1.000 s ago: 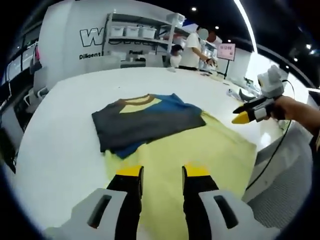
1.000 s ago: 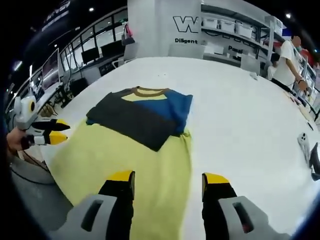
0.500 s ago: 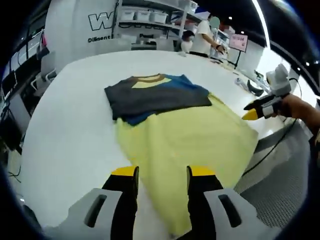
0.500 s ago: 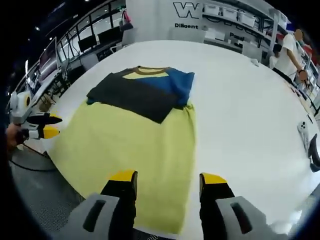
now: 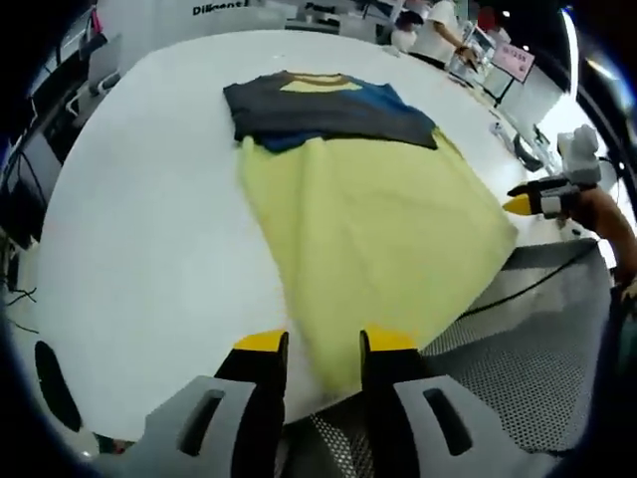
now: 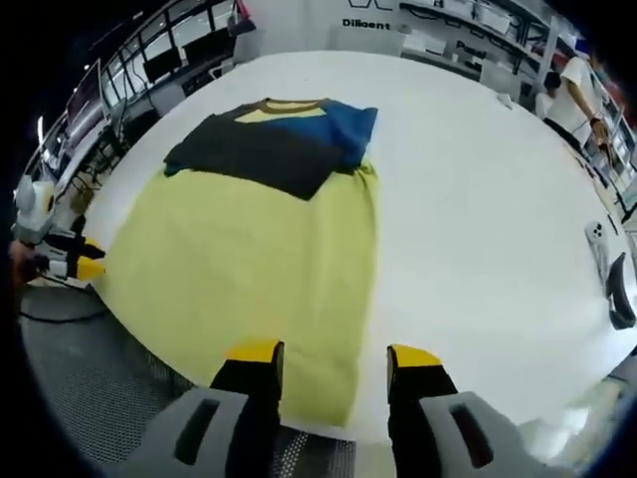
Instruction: Fold the garment on the visible template until the final outline fits inside the template.
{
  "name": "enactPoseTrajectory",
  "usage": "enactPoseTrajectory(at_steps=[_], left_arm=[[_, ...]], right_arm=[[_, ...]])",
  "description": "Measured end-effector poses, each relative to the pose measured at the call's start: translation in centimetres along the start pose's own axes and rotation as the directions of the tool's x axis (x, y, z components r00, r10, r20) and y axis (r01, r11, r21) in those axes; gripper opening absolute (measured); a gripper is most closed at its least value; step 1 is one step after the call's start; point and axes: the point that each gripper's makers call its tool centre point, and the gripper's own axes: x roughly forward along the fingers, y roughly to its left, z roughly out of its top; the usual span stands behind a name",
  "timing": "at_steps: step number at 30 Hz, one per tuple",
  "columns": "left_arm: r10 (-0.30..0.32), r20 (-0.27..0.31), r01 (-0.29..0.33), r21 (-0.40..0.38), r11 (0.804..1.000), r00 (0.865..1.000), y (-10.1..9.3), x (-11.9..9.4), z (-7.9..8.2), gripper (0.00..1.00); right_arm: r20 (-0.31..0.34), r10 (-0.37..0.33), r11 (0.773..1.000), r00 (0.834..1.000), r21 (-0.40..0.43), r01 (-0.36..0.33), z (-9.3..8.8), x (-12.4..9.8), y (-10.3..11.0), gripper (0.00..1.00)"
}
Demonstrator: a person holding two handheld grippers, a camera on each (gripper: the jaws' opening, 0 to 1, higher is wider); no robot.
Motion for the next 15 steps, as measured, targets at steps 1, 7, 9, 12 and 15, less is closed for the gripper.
enactPoseTrajectory(at_steps=[1,7,9,12,15], left_arm=[[-0.001,-0.002,0.001,0.000,1.000,1.000,0.0,-0.1,0.0,0.23],[0.008,-0.026,-0.007,0.022,1.000,1.000,0.0,-0.1,-0.6,0.21],[-0.006,-0.041,0.007,0.007,1.000,0.999,-0.2,0.1,-1.0,0.19],[-0.006,-0.041,0.006,-0.004,1.000,0.999,-0.3,0.2,-1.1,0.17],[-0.003,-0.046,0.002,-0.018,1.000,0.999,-0.2,0.1,-1.2,0.14]], right_arm=[[-0.018,-0.003,1.000,1.000,-0.001,0.003,-0.5,0.0,-0.1,0.37],[-0.081,0.020,1.000,0.996,0.011,-0.020,-2.2,0.3,0.2,0.34],[-0.096,0.024,1.000,0.995,0.007,-0.023,-2.3,0.3,0.5,0.34],[-0.114,0.019,1.000,0.993,0.008,-0.018,-2.5,0.4,0.4,0.27],[-0.129,0.028,0.999,0.991,0.024,-0.025,-2.8,0.4,0.5,0.23]])
